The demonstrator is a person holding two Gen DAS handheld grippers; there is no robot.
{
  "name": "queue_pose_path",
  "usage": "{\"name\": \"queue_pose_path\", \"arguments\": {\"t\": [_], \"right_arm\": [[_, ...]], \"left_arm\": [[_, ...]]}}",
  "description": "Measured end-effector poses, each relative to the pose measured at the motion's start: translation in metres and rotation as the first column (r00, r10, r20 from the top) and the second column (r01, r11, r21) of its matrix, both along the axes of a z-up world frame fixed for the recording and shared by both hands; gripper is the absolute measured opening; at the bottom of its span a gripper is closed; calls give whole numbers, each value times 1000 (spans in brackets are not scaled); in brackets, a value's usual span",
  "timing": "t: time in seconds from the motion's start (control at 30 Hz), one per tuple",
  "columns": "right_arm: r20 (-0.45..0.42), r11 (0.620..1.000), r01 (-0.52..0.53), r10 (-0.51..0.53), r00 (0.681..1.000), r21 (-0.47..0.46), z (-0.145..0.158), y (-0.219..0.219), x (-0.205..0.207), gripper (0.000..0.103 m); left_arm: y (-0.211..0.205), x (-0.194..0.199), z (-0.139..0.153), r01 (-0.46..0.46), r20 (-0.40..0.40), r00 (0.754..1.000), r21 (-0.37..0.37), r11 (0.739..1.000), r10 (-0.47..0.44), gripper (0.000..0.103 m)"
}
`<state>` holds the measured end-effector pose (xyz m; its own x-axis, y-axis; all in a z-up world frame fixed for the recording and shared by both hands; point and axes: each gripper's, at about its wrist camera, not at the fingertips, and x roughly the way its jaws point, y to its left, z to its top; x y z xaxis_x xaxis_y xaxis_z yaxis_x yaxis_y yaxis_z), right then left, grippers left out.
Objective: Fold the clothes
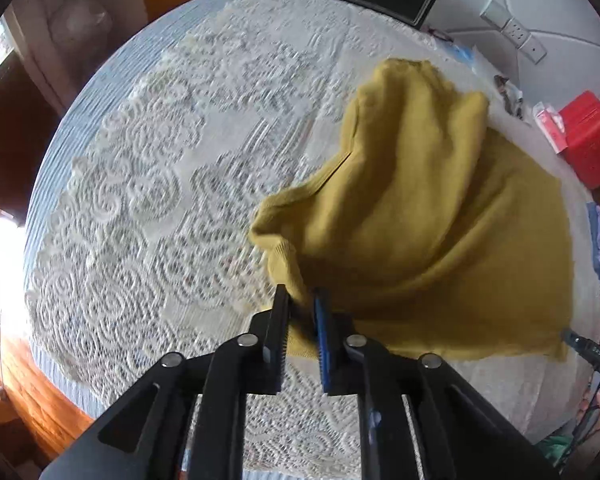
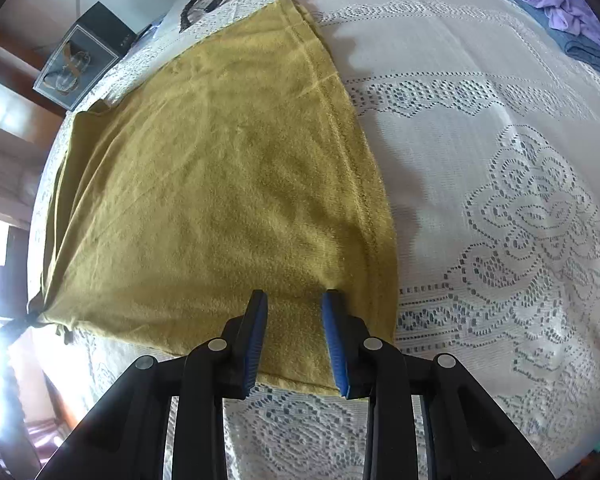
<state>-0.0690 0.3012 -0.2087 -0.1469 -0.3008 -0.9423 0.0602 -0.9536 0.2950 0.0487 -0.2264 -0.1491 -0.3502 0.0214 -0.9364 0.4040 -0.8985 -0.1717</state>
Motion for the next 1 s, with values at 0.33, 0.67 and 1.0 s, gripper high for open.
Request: {"name": "queue_pose_path", "arguments": {"t": [0.33, 0.67, 1.0], "right_arm": [[-183, 999, 17, -8, 983, 50, 82, -34, -63, 65], [-137, 994, 84, -75, 988, 65, 69, -41, -203, 61], [-92, 987, 63, -50, 995, 145, 8, -55, -290, 89]], "left_arm": [[6, -197, 58, 258, -126, 958, -24, 966, -258, 79], [-8, -351, -32, 336, 49, 941, 19, 942, -336, 79], [19, -375, -72, 418, 142, 899, -1, 908, -414, 55]]}}
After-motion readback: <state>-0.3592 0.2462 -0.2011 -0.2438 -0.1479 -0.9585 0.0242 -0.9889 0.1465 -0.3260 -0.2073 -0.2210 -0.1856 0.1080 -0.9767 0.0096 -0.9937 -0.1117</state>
